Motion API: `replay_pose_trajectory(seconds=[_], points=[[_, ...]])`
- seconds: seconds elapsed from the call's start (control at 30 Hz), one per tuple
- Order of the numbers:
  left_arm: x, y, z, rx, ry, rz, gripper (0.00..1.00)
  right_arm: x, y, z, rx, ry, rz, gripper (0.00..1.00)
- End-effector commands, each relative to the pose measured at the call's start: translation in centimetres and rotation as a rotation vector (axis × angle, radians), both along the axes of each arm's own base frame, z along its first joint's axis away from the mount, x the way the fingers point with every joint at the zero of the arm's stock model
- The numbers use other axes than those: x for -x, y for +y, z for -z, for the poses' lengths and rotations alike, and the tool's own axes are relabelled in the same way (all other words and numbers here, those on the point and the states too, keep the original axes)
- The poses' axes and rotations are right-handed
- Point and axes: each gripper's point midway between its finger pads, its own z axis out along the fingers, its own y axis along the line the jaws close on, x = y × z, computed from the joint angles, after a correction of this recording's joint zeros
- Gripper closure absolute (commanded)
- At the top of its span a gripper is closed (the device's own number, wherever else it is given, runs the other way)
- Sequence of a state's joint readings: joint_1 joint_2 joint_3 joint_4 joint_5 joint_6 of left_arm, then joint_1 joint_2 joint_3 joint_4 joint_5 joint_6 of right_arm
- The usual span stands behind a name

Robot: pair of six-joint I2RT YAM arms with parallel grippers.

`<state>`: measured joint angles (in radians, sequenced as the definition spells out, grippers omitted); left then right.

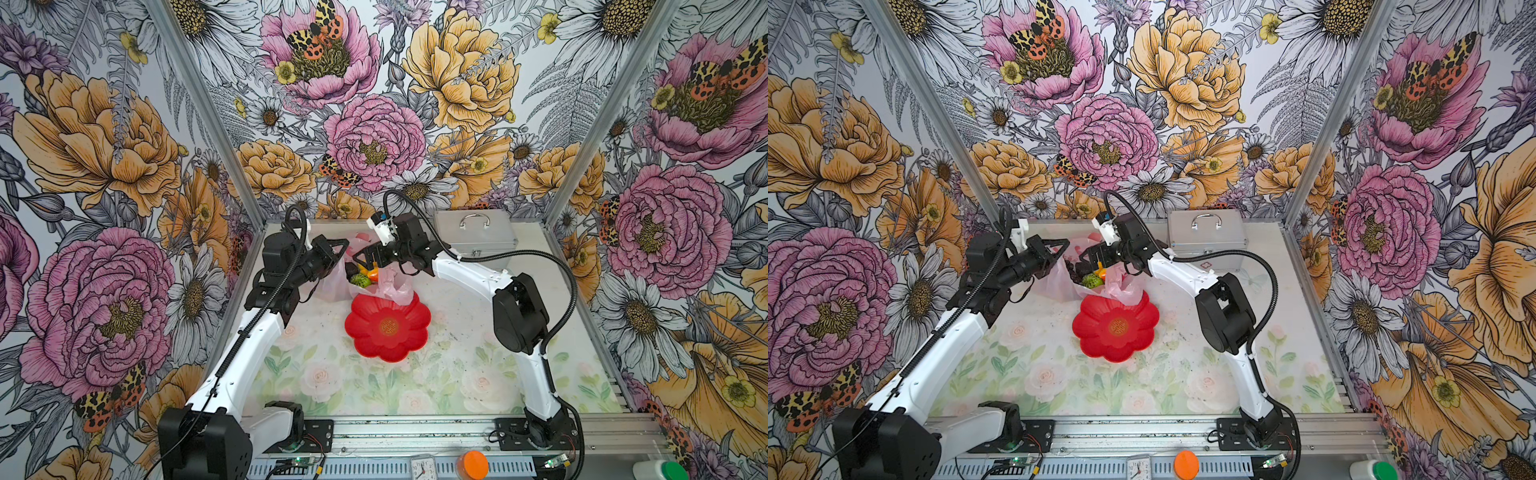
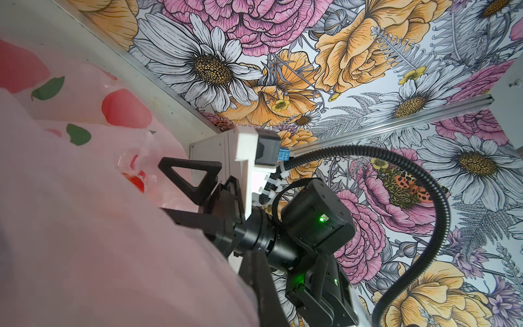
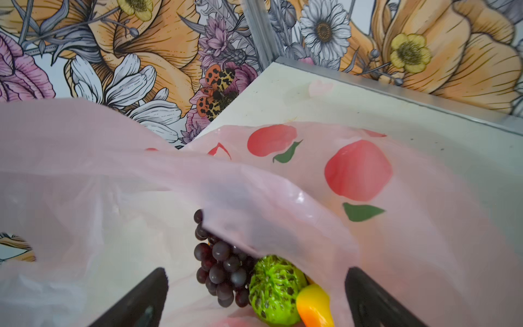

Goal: Place the fruits into the plastic bag
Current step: 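Open the right gripper to release the grapes inside the bag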

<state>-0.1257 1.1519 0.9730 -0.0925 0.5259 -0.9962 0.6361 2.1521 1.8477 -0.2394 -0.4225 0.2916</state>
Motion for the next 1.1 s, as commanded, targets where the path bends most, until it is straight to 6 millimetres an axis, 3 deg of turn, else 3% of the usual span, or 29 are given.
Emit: replay_pose_trajectory(seconds=[0.0, 0.07, 0.27, 0.43, 0.53, 0.77, 0.9, 1.07], points=[[0.7, 0.3, -1.4, -0.005, -0.045, 0.004, 1.0, -0.4, -2.3, -3.7, -0.026, -0.01, 0.086, 0.0], [0.8, 0.4, -1.3, -0.008, -0.042, -0.001, 1.0, -0.6, -3.2, -5.4, -0.065, 0.008, 0.126, 0.01], [0.7, 0.5, -1.5, -0.009, -0.046, -0.003, 1.0, 0.3, -5.5, -12.8, -0.177, 0.003, 0.193, 0.01], [0.8, 0.6, -1.3, -0.013, -0.043, -0.007, 1.0, 1.3, -7.8, -14.9, -0.171, 0.105, 0.214, 0.0], [0.9, 0.6, -1.2, -0.014, -0.041, -0.006, 1.0, 2.9, -8.5, -14.1, -0.148, 0.234, 0.183, 0.0], [1.1, 0.4, -1.0, -0.028, -0.04, 0.004, 1.0, 9.2, -9.2, -10.3, 0.025, 0.476, 0.048, 0.01], [1.1, 0.2, -0.8, -0.035, -0.037, 0.009, 1.0, 12.7, -9.5, -7.7, 0.2, 0.516, -0.053, 0.0], [1.0, 0.0, -1.1, -0.034, -0.042, 0.014, 1.0, 15.3, -8.7, -4.9, 0.354, 0.507, -0.167, 0.0]])
